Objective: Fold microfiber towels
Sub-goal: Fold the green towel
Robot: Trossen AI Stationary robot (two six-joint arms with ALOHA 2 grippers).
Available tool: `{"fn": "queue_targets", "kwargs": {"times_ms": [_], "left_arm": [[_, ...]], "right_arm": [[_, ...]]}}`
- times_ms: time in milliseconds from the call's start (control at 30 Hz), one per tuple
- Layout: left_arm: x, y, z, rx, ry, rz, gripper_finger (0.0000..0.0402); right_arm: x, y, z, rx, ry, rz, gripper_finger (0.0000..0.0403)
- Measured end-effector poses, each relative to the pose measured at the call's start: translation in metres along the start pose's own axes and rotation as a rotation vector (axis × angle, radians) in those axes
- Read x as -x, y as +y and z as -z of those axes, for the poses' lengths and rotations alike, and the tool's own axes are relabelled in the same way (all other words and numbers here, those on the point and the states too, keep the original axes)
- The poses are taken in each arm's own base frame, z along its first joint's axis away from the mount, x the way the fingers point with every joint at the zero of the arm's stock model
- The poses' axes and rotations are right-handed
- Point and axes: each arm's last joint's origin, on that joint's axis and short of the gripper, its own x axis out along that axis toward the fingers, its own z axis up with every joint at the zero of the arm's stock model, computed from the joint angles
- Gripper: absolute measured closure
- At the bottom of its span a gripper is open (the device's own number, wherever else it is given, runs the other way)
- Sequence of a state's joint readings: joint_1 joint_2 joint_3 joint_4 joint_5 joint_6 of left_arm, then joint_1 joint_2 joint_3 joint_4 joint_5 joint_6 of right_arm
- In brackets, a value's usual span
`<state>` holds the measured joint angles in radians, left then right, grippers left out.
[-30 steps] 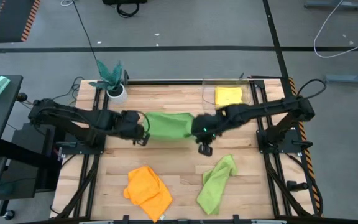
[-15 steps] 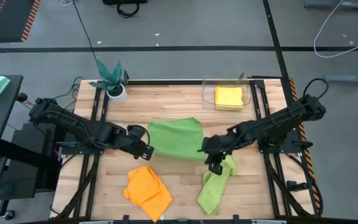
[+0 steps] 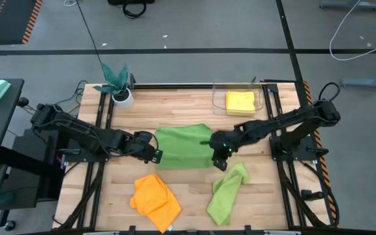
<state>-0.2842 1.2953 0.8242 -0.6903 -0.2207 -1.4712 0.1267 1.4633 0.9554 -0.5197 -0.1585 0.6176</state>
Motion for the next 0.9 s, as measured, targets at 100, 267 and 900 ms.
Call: {"fn": "queue_targets", "kwargs": {"times_ms": [100,267,900], "left_arm": [[-0.003,0.003,-0.013,-0.003,-0.028,-0.03,0.0396],[-0.008,0.011,-0.043,0.01,-0.085,-0.075,0.0396],[-0.049,0.031,-0.102,0.017,-0.024,-0.158,0.0396]], "right_arm": [[0.005,-0.022,-0.014,-0.036,-0.027,0.028,0.0403],[0.014,-0.057,-0.031,-0.086,-0.067,0.071,0.0403],[-0.019,-0.123,-0.05,-0.176,-0.013,0.199,0.0403]]}}
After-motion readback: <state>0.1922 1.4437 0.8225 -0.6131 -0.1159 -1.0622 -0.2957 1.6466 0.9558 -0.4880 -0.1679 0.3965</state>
